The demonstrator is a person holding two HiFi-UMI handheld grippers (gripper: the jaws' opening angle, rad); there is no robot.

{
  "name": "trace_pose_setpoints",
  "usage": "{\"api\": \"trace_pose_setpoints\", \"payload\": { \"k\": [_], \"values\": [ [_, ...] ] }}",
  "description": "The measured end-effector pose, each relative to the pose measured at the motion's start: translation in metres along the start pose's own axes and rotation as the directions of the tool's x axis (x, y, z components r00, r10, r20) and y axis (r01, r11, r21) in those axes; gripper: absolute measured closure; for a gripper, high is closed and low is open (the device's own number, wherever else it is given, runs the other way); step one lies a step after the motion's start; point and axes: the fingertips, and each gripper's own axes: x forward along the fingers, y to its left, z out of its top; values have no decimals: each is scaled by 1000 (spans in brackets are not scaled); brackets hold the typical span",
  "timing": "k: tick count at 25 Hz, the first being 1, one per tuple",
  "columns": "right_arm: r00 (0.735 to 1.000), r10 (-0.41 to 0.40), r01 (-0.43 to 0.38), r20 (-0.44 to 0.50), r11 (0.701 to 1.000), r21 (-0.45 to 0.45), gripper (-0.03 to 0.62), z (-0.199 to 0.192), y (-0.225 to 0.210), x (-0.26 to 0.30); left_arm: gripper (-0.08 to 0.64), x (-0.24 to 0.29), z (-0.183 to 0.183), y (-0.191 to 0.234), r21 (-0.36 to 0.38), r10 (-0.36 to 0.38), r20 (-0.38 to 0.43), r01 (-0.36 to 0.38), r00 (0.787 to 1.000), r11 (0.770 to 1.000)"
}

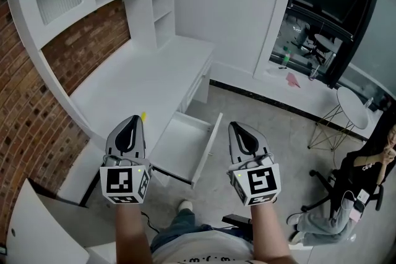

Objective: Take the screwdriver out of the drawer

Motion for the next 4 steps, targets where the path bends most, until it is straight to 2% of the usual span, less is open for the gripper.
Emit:
{"api": "trace_pose_setpoints", "payload": {
  "k": [4],
  "values": [
    [1000, -3, 3, 7, 1000, -9, 583, 2, -5, 2, 546, 5, 2, -2, 9, -10, 6, 10, 1000, 1000]
  ]
}}
